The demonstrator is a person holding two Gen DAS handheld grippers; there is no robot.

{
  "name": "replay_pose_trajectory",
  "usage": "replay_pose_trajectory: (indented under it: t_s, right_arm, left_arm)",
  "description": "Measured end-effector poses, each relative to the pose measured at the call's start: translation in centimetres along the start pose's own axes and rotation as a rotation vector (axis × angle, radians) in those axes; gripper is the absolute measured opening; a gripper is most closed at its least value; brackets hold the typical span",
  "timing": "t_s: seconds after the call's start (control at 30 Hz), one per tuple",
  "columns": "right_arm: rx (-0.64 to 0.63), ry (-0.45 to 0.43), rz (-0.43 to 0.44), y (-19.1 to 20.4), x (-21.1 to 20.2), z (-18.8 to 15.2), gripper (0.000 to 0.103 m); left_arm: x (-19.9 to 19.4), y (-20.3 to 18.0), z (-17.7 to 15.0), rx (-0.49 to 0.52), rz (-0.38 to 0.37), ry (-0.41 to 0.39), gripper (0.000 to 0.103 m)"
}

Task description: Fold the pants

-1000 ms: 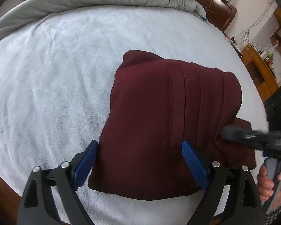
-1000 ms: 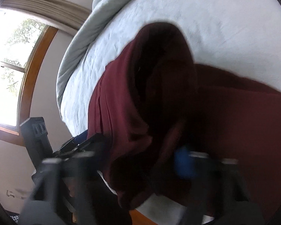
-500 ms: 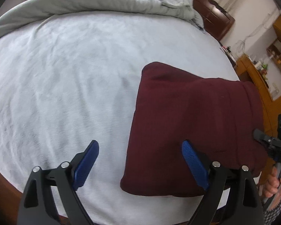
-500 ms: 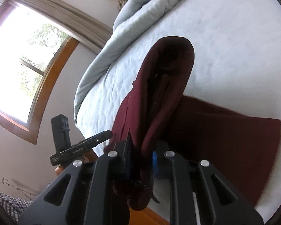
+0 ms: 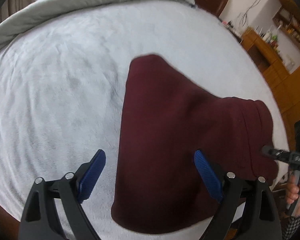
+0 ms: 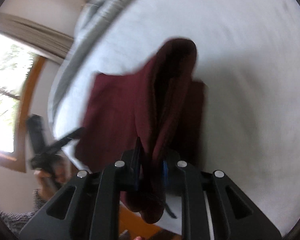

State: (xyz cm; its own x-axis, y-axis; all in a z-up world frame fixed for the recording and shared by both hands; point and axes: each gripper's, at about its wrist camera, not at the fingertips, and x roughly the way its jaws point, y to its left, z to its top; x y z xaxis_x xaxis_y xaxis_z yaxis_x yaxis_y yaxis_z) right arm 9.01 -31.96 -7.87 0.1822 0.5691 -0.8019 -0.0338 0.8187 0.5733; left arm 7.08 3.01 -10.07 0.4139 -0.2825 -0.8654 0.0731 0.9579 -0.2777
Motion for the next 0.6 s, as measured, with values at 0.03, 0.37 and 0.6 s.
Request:
replay_pose_trajectory:
  t_s: [0.03, 0.37, 0.6]
  right_arm:
    - [0.01, 0.005, 0.002, -0.6, 0.6, -0.2, 0.021]
    - [-0.079, -0.144, -0.028, -0.2, -4.9, 2.6, 0.07]
    - [0.041, -0.033, 0.065, -3.0, -0.1, 7.8, 0.034]
  left_arm:
    - [0.5, 0.1, 0.0, -0.01, -0.001, 0.016, 0.091]
    - [1.2, 2.5, 3.9, -0.06, -0.151, 0.062, 0.091]
    - [3.6, 2.4, 7.0, -0.092, -0.218, 0.116, 0.091]
